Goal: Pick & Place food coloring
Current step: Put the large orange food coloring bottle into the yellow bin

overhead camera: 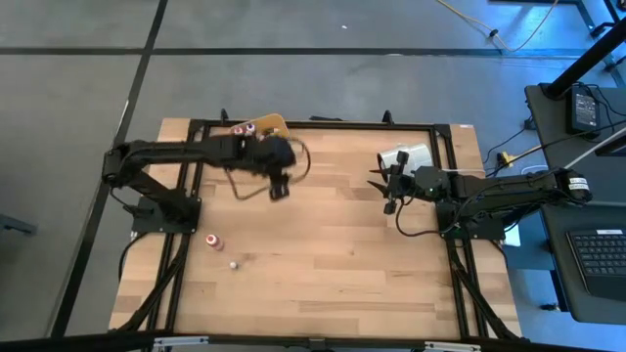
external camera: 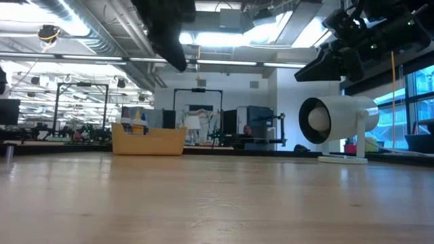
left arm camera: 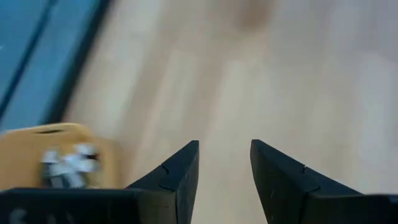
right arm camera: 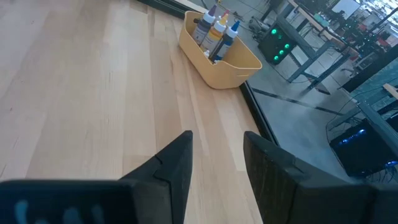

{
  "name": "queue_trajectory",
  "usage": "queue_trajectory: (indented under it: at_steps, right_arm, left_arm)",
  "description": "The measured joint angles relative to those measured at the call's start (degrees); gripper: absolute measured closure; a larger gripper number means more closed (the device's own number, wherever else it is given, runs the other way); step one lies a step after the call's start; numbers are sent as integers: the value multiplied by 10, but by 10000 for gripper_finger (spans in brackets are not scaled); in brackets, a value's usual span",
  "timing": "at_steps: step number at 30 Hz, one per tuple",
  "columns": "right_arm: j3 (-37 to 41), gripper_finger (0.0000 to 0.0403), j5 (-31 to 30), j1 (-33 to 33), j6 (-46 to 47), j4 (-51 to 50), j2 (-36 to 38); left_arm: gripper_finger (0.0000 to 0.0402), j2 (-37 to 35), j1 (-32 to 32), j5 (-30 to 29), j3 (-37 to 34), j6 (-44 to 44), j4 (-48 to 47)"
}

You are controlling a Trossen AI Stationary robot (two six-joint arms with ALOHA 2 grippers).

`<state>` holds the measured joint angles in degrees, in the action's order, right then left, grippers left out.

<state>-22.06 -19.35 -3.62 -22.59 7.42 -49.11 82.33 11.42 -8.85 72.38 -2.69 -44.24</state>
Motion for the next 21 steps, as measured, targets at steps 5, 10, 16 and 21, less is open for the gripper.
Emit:
queue_trajectory:
  at_steps: [5, 10, 16, 21]
  right_arm:
    - [0, 257, 0, 0, 0, 0, 0]
    - [0, 257, 0, 0, 0, 0, 0]
    - [0, 257, 0, 0, 0, 0, 0]
    - [0, 257, 0, 0, 0, 0, 0]
  left_arm:
    - [264, -2, -110, -15, -7, -49, -27]
    - [261, -1, -186, -42, -55, -122, -9]
    - [260, -4, -240, -53, -90, -251, -33]
    - [260, -40, -271, -118, -91, -351, -108]
